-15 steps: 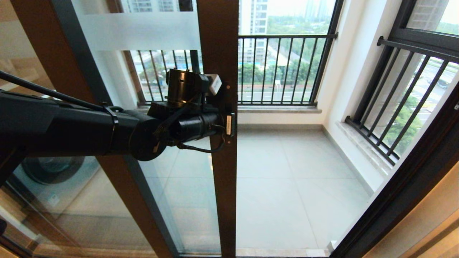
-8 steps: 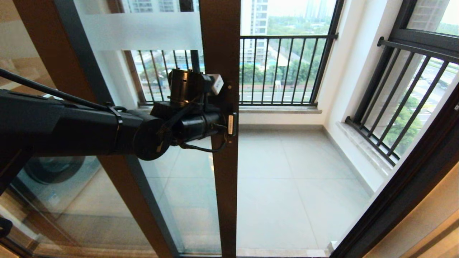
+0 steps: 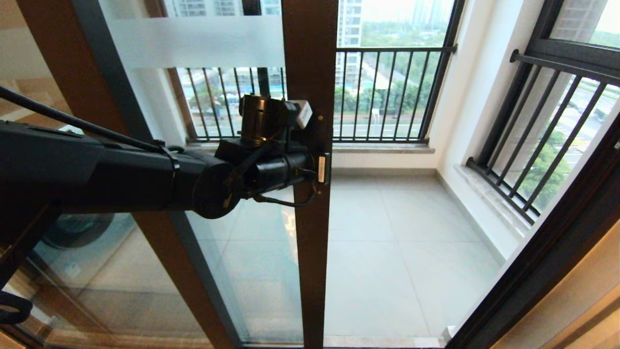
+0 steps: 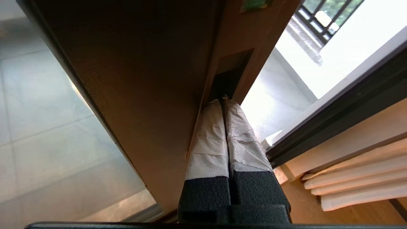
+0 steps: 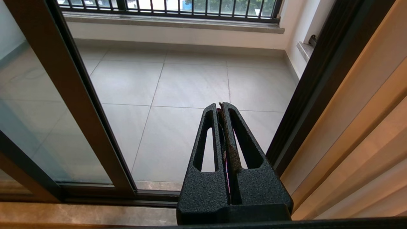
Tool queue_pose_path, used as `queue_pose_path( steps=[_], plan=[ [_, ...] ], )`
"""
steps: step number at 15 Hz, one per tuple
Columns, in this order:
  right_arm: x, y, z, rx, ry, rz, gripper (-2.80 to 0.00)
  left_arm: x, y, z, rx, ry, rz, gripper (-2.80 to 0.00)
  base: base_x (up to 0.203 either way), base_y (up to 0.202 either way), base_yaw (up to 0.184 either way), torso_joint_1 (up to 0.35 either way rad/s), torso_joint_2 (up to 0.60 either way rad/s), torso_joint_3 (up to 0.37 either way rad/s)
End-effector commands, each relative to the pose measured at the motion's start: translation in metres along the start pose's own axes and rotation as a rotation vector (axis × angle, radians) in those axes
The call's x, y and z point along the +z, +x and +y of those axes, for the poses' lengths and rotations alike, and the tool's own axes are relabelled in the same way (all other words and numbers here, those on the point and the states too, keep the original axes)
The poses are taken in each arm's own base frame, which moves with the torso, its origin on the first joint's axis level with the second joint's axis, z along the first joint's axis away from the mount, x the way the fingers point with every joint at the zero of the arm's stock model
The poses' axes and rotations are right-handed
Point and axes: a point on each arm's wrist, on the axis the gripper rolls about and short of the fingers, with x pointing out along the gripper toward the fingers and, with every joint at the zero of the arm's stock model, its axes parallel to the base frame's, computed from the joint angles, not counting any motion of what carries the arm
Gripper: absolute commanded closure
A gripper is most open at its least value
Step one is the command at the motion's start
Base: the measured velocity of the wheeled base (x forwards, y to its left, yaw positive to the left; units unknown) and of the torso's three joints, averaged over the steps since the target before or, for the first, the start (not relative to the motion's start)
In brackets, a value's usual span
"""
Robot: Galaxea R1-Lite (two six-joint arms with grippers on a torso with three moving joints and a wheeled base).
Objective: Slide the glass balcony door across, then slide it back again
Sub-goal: Close the slid door
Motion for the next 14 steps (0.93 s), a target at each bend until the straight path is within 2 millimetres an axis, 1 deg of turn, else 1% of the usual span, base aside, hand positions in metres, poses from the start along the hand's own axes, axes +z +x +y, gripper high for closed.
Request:
queue_pose_path(
  steps=[1,5,6,8,9,11,13,14],
  plan=[
    [0.000,0.000,0.000,0.001,-0.001,0.001,0.00,-0.003,0.002,-0.003,-0.005,0.001,0.011,0.00,0.000,0.000,0.000,0.000,0.00,0.000],
    [0.000,0.000,0.000,0.001,-0.001,0.001,0.00,-0.001,-0.004,-0.007,-0.013,0.002,0.005,0.00,0.000,0.000,0.000,0.000,0.00,0.000],
    [0.000,0.000,0.000,0.001,-0.001,0.001,0.00,0.000,-0.007,-0.007,-0.013,0.002,0.005,0.00,0.000,0.000,0.000,0.000,0.00,0.000],
    [0.000,0.000,0.000,0.001,-0.001,0.001,0.00,0.002,-0.021,-0.007,-0.014,0.002,0.007,0.00,0.000,0.000,0.000,0.000,0.00,0.000],
    [0.000,0.000,0.000,0.001,-0.001,0.001,0.00,0.002,-0.031,-0.006,-0.014,0.003,0.011,0.00,0.000,0.000,0.000,0.000,0.00,0.000],
    [0.000,0.000,0.000,0.001,-0.001,0.001,0.00,0.005,-0.057,-0.005,-0.015,0.002,0.008,0.00,0.000,0.000,0.000,0.000,0.00,0.000],
    [0.000,0.000,0.000,0.001,-0.001,0.001,0.00,0.011,-0.093,0.002,-0.003,-0.003,-0.020,0.00,0.000,0.000,0.000,0.000,0.00,0.000],
    [0.000,0.000,0.000,0.001,-0.001,0.001,0.00,0.016,-0.117,0.006,0.006,-0.006,-0.045,0.00,0.000,0.000,0.000,0.000,0.00,0.000]
  ],
)
